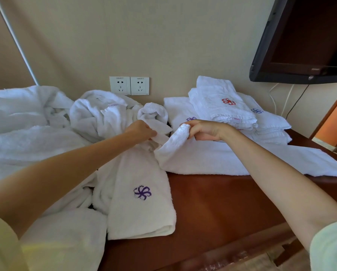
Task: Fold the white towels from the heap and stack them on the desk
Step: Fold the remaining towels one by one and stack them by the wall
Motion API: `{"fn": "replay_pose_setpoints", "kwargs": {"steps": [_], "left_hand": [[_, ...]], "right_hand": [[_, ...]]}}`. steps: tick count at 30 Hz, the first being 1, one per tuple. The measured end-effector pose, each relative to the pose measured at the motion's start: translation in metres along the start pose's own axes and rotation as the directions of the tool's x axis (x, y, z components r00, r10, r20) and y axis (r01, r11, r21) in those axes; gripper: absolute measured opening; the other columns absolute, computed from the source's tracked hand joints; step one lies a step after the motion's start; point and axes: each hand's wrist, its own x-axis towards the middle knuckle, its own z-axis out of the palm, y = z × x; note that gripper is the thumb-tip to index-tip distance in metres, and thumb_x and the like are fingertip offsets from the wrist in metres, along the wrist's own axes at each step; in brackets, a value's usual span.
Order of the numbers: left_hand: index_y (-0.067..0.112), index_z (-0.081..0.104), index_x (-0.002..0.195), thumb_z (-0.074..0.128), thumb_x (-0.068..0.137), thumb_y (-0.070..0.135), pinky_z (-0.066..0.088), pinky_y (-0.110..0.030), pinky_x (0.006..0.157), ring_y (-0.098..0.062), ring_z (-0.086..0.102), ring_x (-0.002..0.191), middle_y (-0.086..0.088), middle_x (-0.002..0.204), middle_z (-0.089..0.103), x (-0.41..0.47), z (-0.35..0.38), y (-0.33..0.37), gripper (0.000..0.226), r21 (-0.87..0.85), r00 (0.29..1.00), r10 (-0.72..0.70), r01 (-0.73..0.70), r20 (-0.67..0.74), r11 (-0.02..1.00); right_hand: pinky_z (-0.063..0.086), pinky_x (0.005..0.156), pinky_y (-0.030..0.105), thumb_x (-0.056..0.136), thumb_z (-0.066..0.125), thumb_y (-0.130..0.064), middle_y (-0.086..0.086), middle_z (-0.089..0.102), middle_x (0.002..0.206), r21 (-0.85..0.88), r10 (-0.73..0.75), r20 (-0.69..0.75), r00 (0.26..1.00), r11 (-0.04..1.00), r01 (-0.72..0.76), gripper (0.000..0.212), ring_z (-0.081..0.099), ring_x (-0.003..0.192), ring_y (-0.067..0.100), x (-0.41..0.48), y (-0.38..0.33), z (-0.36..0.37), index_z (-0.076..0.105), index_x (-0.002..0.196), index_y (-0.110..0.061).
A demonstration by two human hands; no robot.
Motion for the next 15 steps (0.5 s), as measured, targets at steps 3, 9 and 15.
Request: {"fn": "replay_pose_setpoints", "kwargs": {"steps": [3,9,15], "left_hand": [[0.011,0.061,0.095,0.057,0.093,0.023,0.050,-0.020,0.059,-0.011,0.061,0.066,-0.002,0.081,0.065,-0.012,-0.002,0.022,0.013,-0.457,0.993,-0.027,0.078,0.117,0.886],[0.013,0.049,0.072,0.040,0.094,0.018,0.039,-0.026,0.063,-0.015,0.042,0.066,-0.001,0.074,0.040,-0.021,0.005,0.034,0.024,-0.726,0.809,0.182,0.371,0.558,0.579],[0.012,0.063,0.101,0.037,0.098,0.029,0.040,-0.022,0.094,-0.003,0.061,0.097,0.010,0.096,0.068,-0.030,0.007,0.016,0.031,-0.337,0.766,0.246,-0.040,0.594,0.941]], "right_hand": [[0.047,0.074,0.015,0.066,0.051,-0.001,-0.006,0.069,0.079,-0.064,-0.023,0.014,1.000,0.998,0.024,0.026,0.064,0.083,0.007,-0.004,-0.009,0.001,0.068,0.071,-0.019],[0.046,0.070,0.014,0.068,0.048,0.001,-0.004,0.065,0.074,-0.021,-0.079,0.044,0.996,0.997,0.080,0.026,0.063,0.079,0.007,-0.015,-0.023,-0.006,0.065,0.066,-0.019],[0.050,0.088,0.029,0.083,0.044,0.010,0.012,0.069,0.103,0.046,-0.102,0.073,0.992,0.994,0.099,0.033,0.065,0.105,0.027,-0.018,-0.021,-0.009,0.063,0.070,-0.014]]}}
